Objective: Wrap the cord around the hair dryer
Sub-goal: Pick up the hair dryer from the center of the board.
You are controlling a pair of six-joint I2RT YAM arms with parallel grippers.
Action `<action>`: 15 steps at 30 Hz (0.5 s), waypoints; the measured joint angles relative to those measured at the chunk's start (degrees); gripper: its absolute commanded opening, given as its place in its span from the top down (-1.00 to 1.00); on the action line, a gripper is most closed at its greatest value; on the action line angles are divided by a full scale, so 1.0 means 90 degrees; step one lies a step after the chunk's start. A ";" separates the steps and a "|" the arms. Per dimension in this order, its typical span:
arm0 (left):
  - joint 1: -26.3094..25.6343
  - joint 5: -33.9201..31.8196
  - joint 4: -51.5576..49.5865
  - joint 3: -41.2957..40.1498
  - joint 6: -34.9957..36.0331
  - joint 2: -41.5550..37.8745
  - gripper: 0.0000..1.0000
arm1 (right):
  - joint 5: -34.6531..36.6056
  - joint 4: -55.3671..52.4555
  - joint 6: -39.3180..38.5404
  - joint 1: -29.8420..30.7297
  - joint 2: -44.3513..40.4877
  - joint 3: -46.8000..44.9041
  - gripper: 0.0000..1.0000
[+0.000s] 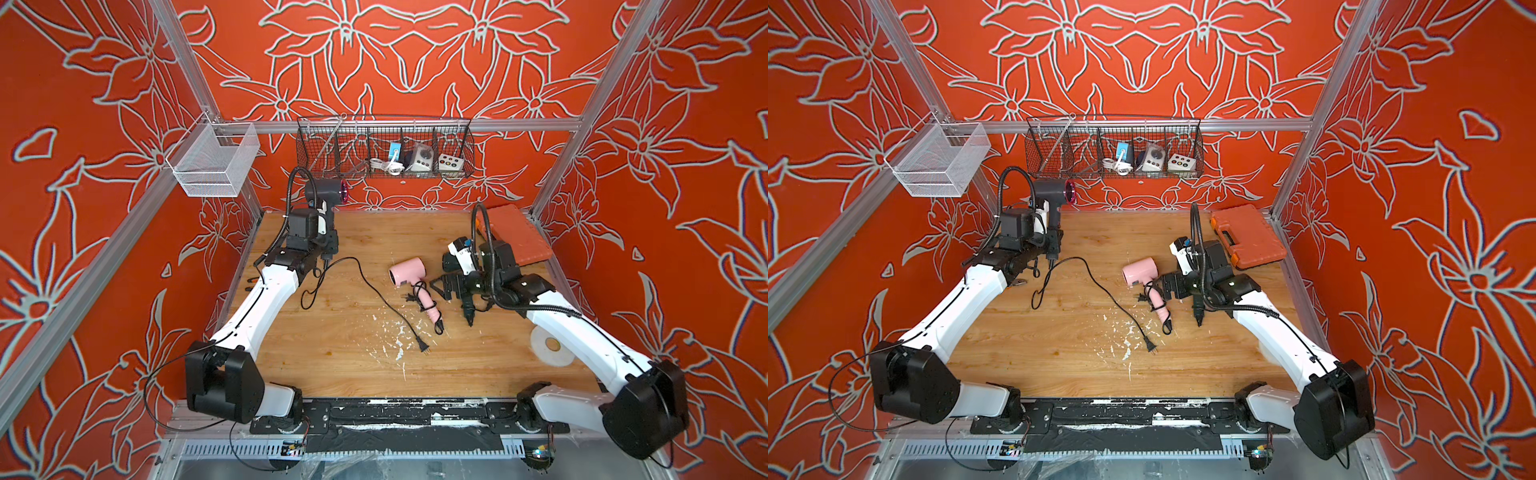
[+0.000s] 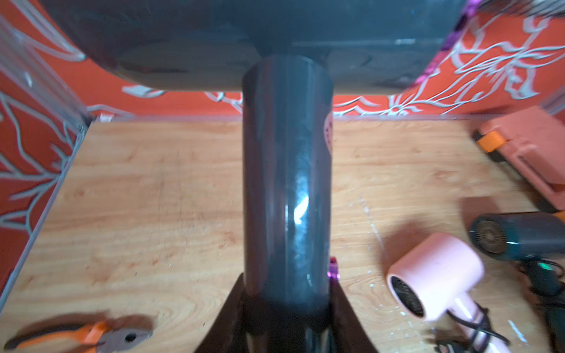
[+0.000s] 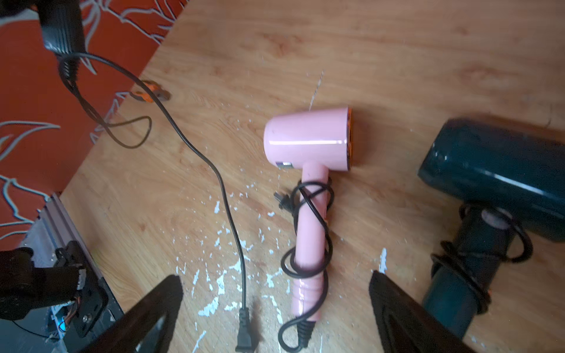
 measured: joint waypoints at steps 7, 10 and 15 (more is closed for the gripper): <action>-0.0806 -0.0049 0.0733 -0.0607 0.0119 -0.0831 1.00 | -0.0437 0.1481 0.0505 0.0007 0.0219 0.0119 -0.96; -0.1076 -0.0119 0.1003 -0.0901 0.0165 -0.1095 1.00 | -0.0554 0.2115 0.0743 0.0068 0.0410 0.0163 -0.96; -0.1353 -0.0238 0.1370 -0.1188 0.0221 -0.1175 1.00 | -0.0712 0.3235 0.1188 0.0223 0.1008 0.0554 -0.95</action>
